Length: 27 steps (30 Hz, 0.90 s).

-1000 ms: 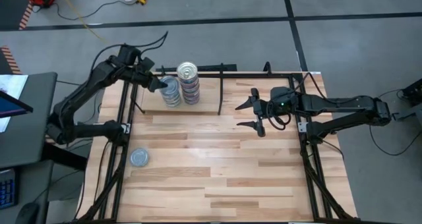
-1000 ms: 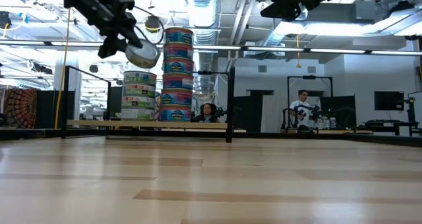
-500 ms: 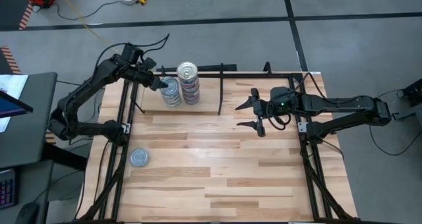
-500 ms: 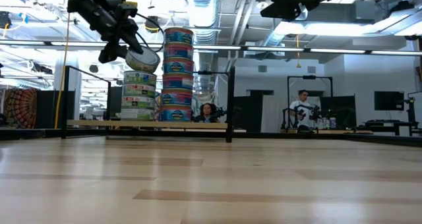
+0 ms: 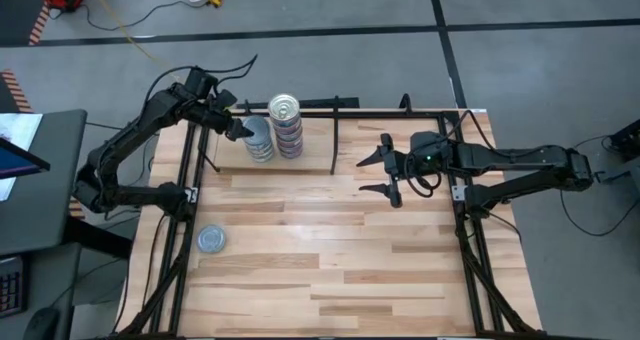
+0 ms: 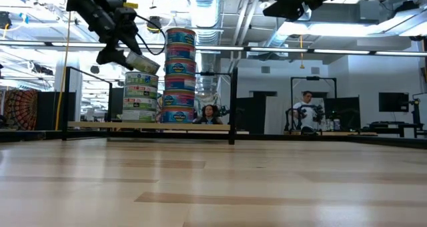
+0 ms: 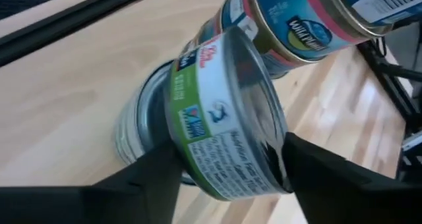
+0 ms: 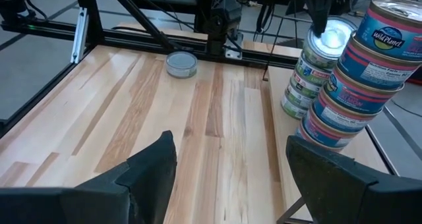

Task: Stack canned seafood by type on shelf
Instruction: Stack the green tuna can on top of the green tuna cans on the shelf

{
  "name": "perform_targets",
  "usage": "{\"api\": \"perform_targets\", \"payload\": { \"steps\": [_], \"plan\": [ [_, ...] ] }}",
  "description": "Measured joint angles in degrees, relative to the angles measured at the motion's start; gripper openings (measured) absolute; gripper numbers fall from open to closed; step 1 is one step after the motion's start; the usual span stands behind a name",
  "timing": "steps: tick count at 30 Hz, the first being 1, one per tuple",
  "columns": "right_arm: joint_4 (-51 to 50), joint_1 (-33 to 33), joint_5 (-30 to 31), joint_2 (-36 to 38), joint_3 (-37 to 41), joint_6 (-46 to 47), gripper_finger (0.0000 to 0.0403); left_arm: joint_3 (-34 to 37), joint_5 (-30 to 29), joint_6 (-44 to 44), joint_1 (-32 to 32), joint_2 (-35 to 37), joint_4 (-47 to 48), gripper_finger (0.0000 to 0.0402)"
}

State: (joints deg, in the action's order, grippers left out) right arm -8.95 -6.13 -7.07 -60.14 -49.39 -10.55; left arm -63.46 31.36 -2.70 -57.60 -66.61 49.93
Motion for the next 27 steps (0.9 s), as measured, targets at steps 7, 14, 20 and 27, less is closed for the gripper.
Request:
{"api": "perform_targets", "payload": {
  "steps": [7, 14, 20, 27],
  "plan": [
    [0.4, 0.0, 0.0, 0.0, 0.0, 0.0, 0.0311, -1.6, -1.7, 2.8, 0.0, 0.0, 0.4, 0.0296],
    [0.4, 0.0, 0.0, 0.0, 0.0, 0.1, 0.0311, -3.9, -5.1, 4.5, 0.0, 0.0, 0.6, 0.03],
    [0.4, 0.0, 0.0, 0.0, 0.0, 0.2, 0.0311, -6.3, -10.6, 8.7, 0.5, 0.4, 0.9, 0.03],
    [0.0, 0.0, 0.0, 0.0, 0.0, 0.1, 0.0311, -7.3, -24.1, 18.5, 14.7, 8.1, 1.7, 0.0281]
  ]
}}
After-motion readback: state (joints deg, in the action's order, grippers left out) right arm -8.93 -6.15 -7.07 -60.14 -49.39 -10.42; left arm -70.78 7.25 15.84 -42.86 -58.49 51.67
